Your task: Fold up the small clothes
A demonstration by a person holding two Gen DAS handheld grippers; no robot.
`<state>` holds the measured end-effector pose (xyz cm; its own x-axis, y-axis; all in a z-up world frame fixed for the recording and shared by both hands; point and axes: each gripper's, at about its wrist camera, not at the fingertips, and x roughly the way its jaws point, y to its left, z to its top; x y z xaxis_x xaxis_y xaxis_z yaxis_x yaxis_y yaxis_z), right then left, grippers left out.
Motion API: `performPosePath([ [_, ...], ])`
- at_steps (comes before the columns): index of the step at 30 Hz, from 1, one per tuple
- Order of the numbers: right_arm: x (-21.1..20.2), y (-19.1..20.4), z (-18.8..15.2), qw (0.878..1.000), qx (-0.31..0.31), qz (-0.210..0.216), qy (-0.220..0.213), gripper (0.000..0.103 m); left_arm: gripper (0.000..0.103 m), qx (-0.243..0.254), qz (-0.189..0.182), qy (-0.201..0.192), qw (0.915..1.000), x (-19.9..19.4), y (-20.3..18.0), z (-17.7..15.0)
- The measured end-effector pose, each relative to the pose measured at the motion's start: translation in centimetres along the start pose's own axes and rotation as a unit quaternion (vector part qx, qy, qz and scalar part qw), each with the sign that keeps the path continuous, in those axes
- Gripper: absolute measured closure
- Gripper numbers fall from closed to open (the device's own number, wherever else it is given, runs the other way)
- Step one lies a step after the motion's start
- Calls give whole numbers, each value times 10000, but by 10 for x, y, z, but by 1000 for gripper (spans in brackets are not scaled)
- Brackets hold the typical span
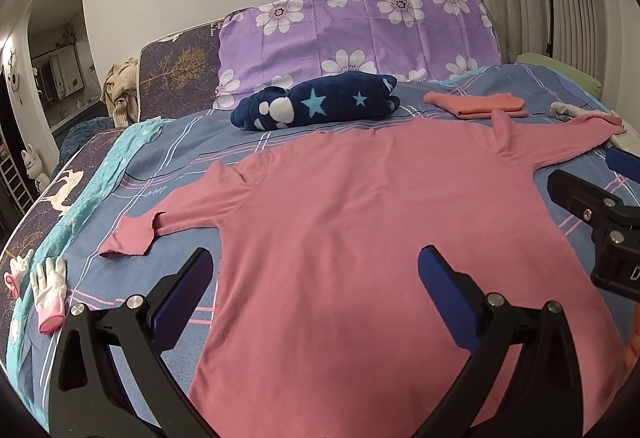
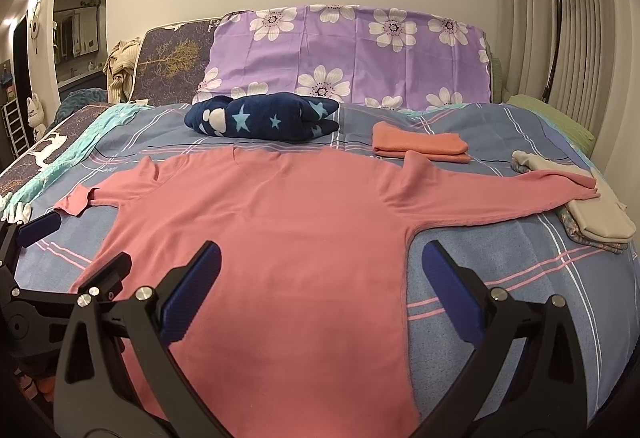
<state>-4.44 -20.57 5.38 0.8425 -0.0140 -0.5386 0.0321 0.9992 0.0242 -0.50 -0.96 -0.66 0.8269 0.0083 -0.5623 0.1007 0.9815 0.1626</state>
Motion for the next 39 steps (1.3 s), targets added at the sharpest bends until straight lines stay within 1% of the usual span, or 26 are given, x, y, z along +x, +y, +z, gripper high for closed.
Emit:
performPosePath([
  [5,10,0,-1,10000,-47,-6,75,2,1,-24,-12,43,10000,4,3,-1],
  [19,16,8,3,9997,-145,-96,168,2,1,-72,-56,113,9999,10,6,-3],
  [39,24,5,0,9995,-39,-181,252,2,1,-203,-102,313,9993,22,15,-11],
])
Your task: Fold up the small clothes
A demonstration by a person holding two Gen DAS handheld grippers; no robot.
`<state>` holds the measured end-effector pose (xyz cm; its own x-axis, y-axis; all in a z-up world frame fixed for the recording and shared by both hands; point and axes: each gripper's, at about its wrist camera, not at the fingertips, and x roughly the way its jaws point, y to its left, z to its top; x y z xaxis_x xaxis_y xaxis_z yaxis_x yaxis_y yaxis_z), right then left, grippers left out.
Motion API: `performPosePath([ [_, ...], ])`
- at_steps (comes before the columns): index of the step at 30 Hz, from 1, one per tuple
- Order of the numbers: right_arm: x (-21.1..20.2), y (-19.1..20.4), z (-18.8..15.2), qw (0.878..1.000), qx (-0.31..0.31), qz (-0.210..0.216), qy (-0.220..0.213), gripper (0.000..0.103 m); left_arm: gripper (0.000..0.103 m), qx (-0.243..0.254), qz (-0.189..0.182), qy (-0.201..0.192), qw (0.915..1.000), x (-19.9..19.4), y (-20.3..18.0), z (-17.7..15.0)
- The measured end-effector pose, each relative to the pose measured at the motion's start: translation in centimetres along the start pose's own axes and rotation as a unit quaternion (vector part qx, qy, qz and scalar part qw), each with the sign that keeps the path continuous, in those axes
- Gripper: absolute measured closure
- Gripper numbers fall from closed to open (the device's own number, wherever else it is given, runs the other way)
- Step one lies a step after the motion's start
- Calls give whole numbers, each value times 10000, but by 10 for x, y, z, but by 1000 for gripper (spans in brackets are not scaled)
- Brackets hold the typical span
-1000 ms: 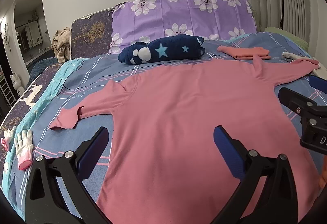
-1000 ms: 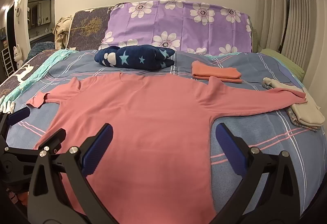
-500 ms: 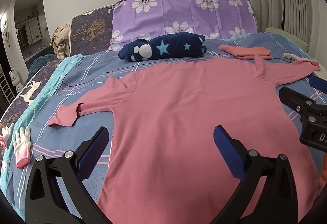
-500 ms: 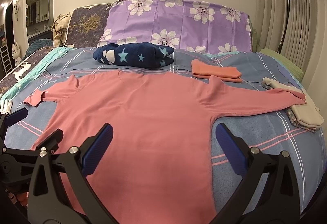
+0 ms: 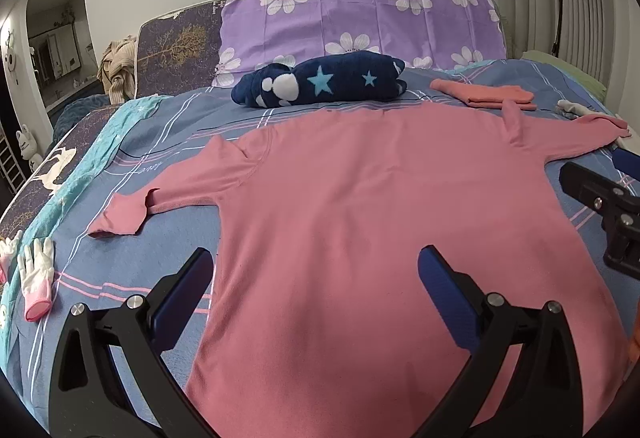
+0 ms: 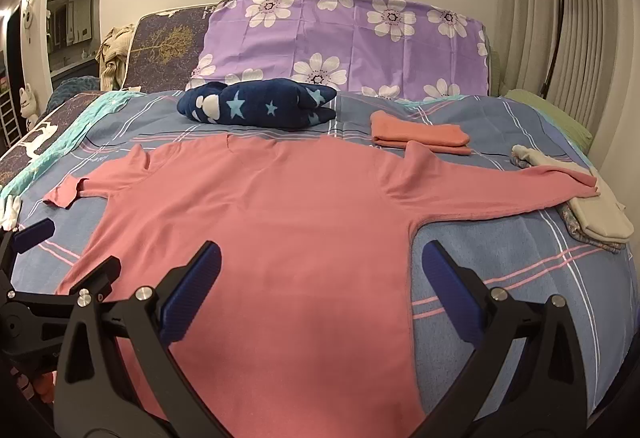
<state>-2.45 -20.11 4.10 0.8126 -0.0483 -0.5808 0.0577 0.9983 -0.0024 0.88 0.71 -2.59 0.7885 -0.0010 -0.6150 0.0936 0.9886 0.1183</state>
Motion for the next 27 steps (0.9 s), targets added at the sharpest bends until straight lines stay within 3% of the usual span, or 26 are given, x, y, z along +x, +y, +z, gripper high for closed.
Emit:
performPosePath([
  [12,10,5,-1,9999,-45,-62,133,2,1,-444,-43,270,9986,16,30,1],
  [16,13,8,0,9998,-100,-86,159,2,1,-366,33,371,9986,26,47,3],
  [18,15,9,1,9997,-129,-97,157,2,8,-441,188,439,9979,35,67,6],
  [23,20,11,0,9995,-171,-141,210,2,39,-1264,516,862,9869,71,149,14],
  [27,28,13,-2,9992,-180,-169,312,2,49,-1576,857,1134,9772,99,197,19],
])
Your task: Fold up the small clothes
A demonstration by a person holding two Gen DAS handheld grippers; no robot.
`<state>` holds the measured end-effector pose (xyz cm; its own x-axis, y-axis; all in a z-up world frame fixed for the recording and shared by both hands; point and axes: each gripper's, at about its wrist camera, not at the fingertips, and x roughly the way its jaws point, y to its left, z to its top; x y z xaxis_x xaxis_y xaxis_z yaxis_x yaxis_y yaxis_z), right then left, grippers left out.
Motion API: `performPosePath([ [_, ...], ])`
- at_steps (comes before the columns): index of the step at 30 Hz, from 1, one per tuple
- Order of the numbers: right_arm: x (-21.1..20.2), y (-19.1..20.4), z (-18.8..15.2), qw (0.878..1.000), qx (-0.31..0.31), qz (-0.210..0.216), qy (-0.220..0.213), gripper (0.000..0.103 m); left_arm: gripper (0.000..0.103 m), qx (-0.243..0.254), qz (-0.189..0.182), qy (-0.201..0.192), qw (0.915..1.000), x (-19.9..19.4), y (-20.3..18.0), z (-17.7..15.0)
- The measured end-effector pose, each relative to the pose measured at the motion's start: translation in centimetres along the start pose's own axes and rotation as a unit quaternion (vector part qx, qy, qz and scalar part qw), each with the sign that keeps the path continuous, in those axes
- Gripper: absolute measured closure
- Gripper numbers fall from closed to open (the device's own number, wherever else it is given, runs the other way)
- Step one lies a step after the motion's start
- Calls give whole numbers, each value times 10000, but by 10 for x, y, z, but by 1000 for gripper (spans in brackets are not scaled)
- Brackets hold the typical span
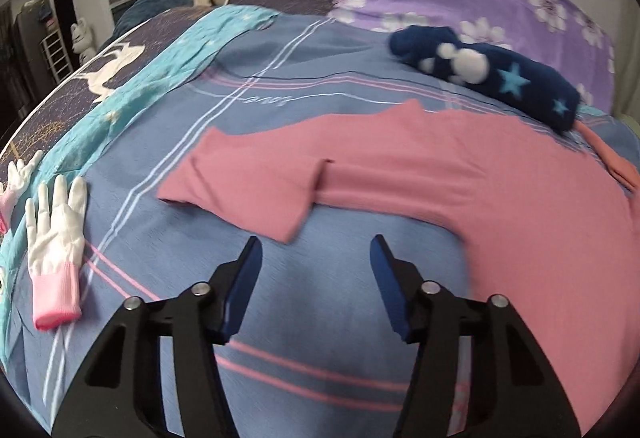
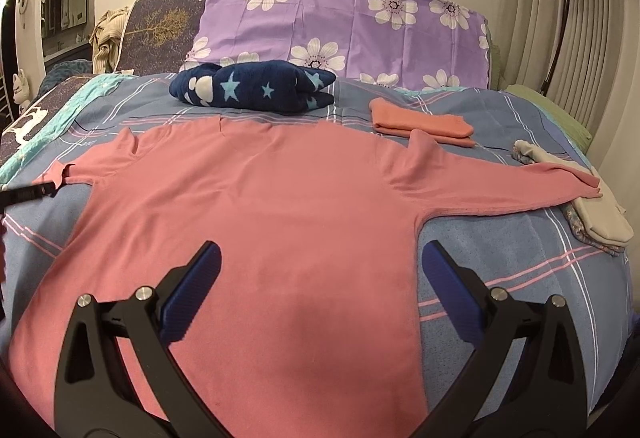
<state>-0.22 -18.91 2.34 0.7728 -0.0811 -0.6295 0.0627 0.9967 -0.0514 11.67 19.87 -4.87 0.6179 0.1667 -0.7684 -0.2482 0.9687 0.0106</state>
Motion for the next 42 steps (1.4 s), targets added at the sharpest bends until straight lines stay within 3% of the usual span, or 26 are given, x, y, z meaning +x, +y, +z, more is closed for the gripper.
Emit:
performPosePath([
  [5,9,4,0,9999,-28,2,102,2,49,288,-68,168,9994,28,2,13],
  [10,16,7,-1,9998,-105,-29,175,2,49,377,104,300,9988,59,5,21],
  [12,18,7,0,9997,-106,-39,209,2,66,373,138,291,9988,63,8,26],
  [14,21,6,1,9997,-88,-32,229,2,96,439,49,345,9984,63,8,32],
  [16,23,5,2,9997,-58,12,248,2,102,537,49,254,9982,53,6,38],
  [22,31,5,5,9989,-16,273,381,2,103,815,-1009,-200,9913,-20,-20,60],
  [28,35,-8,8,9960,290,637,564,7,103,1347,-2197,-251,9659,-70,-94,56],
  [31,39,-21,10,9929,500,762,758,31,103,1748,-2507,-144,9521,-77,-146,32],
  [32,43,-27,11,9885,664,970,950,47,103,1913,-2570,-74,9473,-76,-163,20],
  [33,47,-32,10,9839,812,1146,1109,64,103,2051,-2574,-3,9443,-73,-176,8],
  [35,55,-39,9,9725,1077,1509,1413,79,102,2224,-2446,104,9437,-65,-191,-13],
  [37,58,-38,10,9673,1088,1700,1538,80,99,2196,-2130,119,9520,-55,-186,-26],
  [40,61,-23,15,9714,716,1668,1532,80,61,1914,-1512,-53,9698,-44,-153,-30],
  [42,66,-11,19,9695,549,1764,1607,80,58,1818,-988,-218,9781,-38,-135,-29],
])
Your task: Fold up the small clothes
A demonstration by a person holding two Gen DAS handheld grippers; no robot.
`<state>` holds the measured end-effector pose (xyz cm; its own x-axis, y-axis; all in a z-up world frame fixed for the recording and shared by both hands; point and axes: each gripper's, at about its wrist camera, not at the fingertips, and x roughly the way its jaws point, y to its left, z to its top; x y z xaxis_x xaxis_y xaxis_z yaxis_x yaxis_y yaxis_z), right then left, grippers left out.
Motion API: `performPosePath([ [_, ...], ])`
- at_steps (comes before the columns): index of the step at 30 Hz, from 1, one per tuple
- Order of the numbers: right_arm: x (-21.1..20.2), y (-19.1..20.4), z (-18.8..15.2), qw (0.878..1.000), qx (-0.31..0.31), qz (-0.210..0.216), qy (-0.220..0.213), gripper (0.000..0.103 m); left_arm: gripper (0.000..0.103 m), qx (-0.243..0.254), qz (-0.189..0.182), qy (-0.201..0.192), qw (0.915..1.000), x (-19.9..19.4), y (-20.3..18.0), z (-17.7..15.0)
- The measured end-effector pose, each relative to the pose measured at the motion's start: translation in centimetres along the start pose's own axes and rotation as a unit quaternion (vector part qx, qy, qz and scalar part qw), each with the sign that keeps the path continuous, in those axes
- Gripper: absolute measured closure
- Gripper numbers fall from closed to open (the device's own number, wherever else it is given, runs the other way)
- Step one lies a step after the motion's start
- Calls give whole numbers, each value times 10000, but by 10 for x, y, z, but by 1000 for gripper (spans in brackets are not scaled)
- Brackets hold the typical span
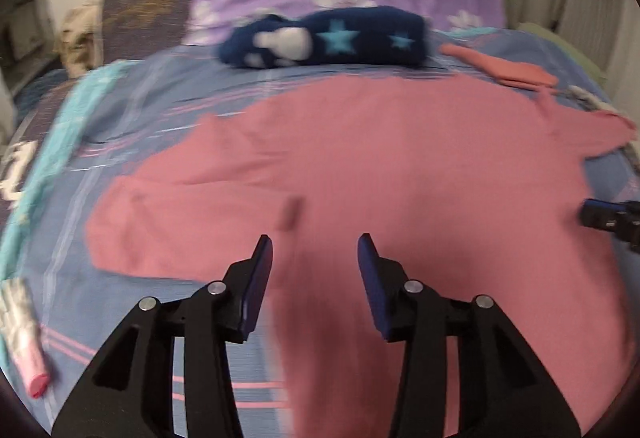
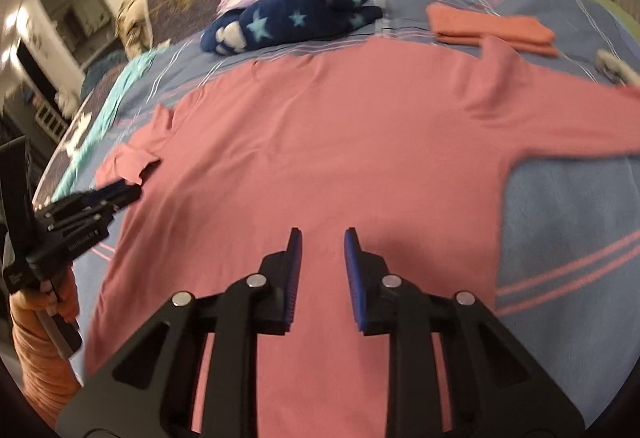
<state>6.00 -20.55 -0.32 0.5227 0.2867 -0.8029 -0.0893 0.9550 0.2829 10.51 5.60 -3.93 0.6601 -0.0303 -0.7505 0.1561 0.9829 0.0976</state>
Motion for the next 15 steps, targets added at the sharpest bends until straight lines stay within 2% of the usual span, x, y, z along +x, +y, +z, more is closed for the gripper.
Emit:
performPosePath([
  [1,4,6,2,10000,-57,64,42,80,58,-63,172,22,9998,4,7,-1],
  [2,7,11,4,9999,-110,87,66,80,58,-135,157,49,9998,7,16,-1],
  [4,14,25,6,9995,-284,85,84,74,58,-247,-54,140,9996,14,22,-1],
  [5,17,32,6,9992,-381,71,78,68,58,-258,-175,198,9993,19,20,0],
  [7,20,40,6,9988,-480,65,72,62,58,-114,-235,258,9993,32,12,3],
  [9,20,43,4,9986,-519,60,85,59,58,73,-62,341,9994,43,13,4],
  [10,21,43,5,9986,-509,45,95,59,67,118,25,398,9991,49,12,5],
  [11,20,42,5,9988,-486,28,98,59,86,70,56,430,9990,55,13,9],
  [12,18,39,5,9990,-446,3,97,59,95,-22,70,437,9990,54,17,12],
  [13,18,38,7,9991,-420,-21,88,59,101,-169,-12,431,9989,52,22,17],
  [15,17,34,10,9993,-365,-92,64,59,103,-574,-413,270,9971,36,29,33],
])
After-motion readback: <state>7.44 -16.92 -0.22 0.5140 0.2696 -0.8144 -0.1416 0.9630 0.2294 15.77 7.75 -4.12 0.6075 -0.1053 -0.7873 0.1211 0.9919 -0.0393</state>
